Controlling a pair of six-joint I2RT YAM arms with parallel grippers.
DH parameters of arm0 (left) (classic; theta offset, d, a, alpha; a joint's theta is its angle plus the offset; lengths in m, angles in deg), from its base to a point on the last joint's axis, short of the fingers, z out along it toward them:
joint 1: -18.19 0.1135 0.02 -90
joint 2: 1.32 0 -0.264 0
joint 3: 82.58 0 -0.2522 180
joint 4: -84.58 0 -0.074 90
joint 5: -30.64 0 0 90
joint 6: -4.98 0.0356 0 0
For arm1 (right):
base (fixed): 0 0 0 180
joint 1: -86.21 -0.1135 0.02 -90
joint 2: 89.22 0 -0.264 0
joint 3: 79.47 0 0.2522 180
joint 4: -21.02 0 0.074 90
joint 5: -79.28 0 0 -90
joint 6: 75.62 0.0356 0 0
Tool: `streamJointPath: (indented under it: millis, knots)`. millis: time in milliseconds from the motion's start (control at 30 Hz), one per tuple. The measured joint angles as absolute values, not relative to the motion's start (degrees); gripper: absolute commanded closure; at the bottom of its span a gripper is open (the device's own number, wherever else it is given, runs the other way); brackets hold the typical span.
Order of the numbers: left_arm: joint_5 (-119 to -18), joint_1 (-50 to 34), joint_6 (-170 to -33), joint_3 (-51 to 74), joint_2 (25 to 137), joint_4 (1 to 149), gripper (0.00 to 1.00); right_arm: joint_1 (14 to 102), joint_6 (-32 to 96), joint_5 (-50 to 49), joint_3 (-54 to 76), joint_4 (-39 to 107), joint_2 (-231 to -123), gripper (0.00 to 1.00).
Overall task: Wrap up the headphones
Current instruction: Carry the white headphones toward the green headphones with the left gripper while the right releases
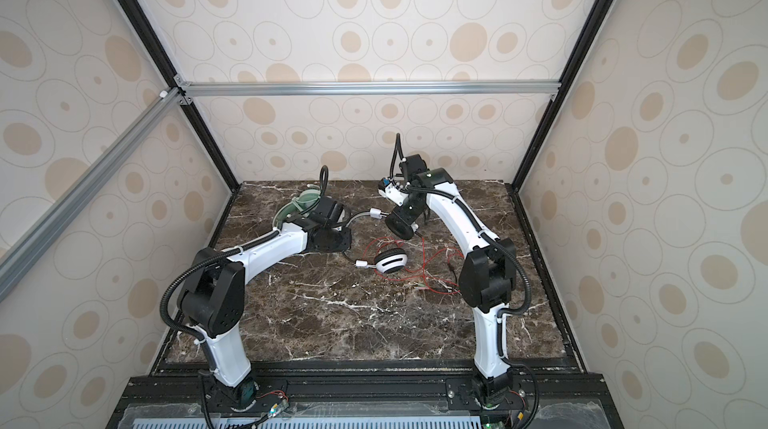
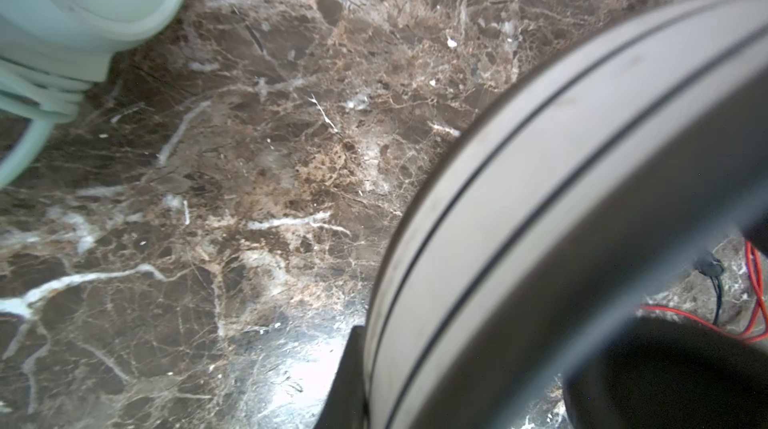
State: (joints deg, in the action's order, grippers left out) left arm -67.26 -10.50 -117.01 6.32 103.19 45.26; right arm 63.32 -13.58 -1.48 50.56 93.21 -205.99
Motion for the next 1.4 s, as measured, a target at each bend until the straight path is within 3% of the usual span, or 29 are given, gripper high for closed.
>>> streamJointPath:
  millis: [167,200,233,267,433,567,767,900,1133,1233,1400]
  knots:
    - [-68.61,-9.84,-116.99,7.98,101.29,46.86,1.0,62.46,-13.6,0.38,48.63,92.77,-203.87,0.28]
    - [-69.12,-9.52,-116.9,7.98,101.2,47.29,1.0,62.55,-13.3,1.4,46.91,91.9,-202.8,0.21]
    - [-69.77,-9.17,-116.73,7.98,101.09,47.62,1.0,62.73,-12.86,2.48,44.74,90.76,-201.45,0.04]
    - [-70.25,-8.97,-116.64,7.93,101.09,47.75,1.0,62.95,-11.88,3.55,42.75,89.54,-200.2,0.0]
    - [-72.66,-8.03,-115.98,6.73,101.11,46.22,1.0,66.09,-7.13,14.21,29.42,80.91,-190.15,0.0]
    - [-72.74,-7.5,-116.11,5.38,101.09,44.96,1.0,70.49,4.01,18.72,17.42,69.28,-178.63,0.0]
    - [-66.34,-6.61,-117.73,-2.01,102.25,35.08,1.0,78.7,27.53,20.99,7.89,56.64,-170.1,0.0]
    - [-59.94,-6.61,-120.09,-9.57,103.15,28.58,1.0,83.29,36.38,24.9,-3.82,47.62,-168.07,0.0]
    - [-54.36,-6.5,-126.76,-12.11,101.09,22.49,1.0,83.45,41.43,26.63,-21.42,40.6,-164.07,0.0]
    - [-56.15,-6.26,-128.46,-12.11,100.57,21.13,1.0,83.16,40.08,25.93,-22.01,40.56,-163.3,0.09]
    - [-64.13,-5.93,-130.06,-11.45,100.54,21.66,1.0,75.34,32.56,12.99,-19.65,47.86,-162.36,0.15]
